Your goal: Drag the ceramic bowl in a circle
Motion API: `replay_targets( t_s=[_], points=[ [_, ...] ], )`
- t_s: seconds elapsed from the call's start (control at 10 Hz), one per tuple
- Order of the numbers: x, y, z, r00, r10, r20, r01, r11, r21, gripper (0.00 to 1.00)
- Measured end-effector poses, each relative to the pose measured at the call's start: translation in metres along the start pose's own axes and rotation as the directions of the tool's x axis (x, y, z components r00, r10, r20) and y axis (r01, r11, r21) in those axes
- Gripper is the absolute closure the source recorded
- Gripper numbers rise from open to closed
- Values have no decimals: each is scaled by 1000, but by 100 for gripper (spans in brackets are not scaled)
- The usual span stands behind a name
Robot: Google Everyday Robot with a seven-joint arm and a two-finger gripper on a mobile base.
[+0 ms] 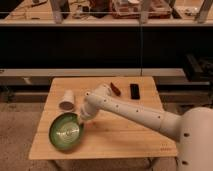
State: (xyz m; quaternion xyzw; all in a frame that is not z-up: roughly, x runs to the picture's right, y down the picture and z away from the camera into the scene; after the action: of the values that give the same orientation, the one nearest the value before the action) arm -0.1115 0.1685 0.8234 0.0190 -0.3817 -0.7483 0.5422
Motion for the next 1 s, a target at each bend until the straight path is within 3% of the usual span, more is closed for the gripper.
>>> replay_targets(
  t_s=[0.3,0.5,0.7,1.0],
  points=[
    [-20,47,-29,995,95,-32,-97,994,-56,86],
    [-33,59,-40,993,117,-36,-119,990,-77,86],
    [-58,59,-41,995,103,-1,-103,990,-98,86],
    [-84,39,-29,997,32,69,-25,995,-99,86]
  ],
)
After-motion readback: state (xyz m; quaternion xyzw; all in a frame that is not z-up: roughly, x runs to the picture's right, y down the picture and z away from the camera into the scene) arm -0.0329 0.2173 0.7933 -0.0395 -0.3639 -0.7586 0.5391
